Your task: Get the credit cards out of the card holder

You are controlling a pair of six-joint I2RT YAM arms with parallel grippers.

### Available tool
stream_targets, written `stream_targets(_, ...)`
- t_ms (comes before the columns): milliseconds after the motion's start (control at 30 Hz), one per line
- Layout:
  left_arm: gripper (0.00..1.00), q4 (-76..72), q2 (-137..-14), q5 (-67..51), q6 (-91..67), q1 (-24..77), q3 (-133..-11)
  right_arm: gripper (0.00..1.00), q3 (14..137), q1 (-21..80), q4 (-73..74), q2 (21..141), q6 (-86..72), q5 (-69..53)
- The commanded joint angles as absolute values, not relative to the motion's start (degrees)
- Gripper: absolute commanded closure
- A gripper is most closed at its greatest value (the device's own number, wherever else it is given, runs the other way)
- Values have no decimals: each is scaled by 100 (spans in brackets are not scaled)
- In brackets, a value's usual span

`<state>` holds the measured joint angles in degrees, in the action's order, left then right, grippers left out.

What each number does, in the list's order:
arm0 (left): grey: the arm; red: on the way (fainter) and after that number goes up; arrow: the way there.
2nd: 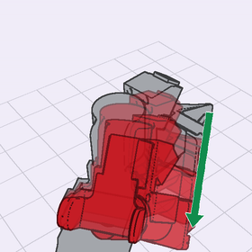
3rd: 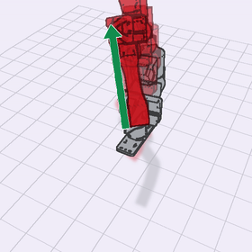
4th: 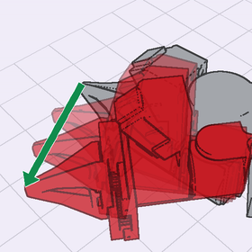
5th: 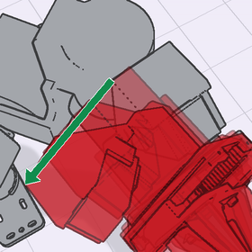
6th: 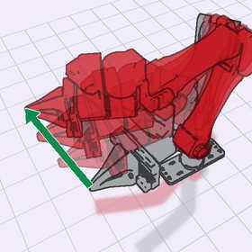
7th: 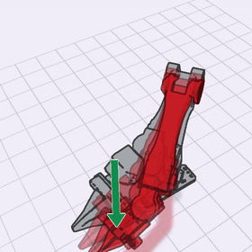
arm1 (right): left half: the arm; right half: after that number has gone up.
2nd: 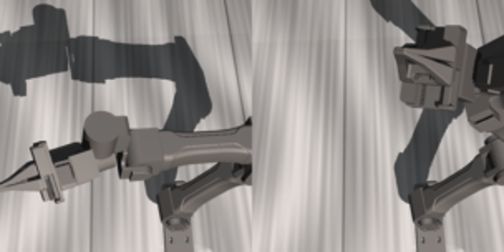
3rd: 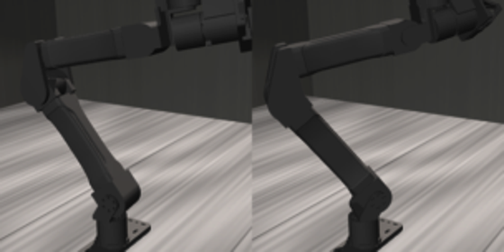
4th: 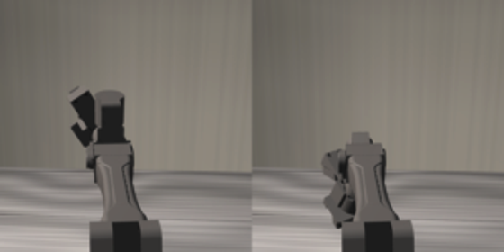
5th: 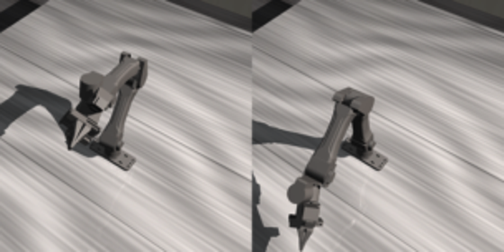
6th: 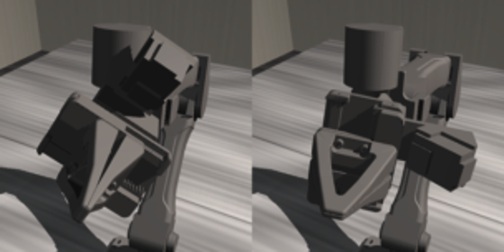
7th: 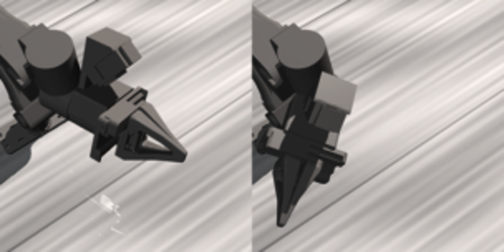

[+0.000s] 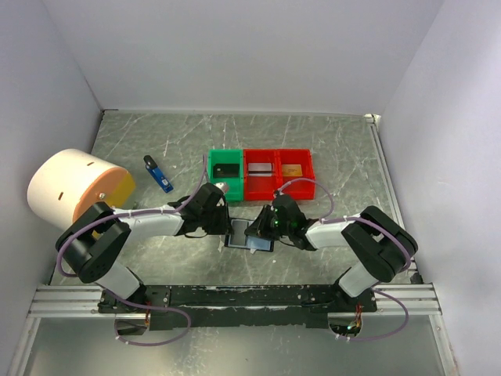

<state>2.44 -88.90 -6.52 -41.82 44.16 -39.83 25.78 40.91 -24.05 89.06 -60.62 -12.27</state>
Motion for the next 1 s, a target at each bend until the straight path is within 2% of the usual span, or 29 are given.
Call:
stream_targets(0,71,459,-8952,-467,-4062,4474,-4136,84,2429,4014,-2512,8881,-6108,-1352)
stream_targets(233,73,597,-9016,-403,-4044,4474,-4222,100,2376,3965,-2743,8950,-6125,-1529)
stream_targets(833,74,580,-9013,-326,-4043,4479,-4188,100,2436,3701,-2162,8779,-5686,-1647)
stream_targets(967,73,484,-8998,-424,-4030,4482,-4173,88,2445,3701,-2425,8980,-5789,-1867)
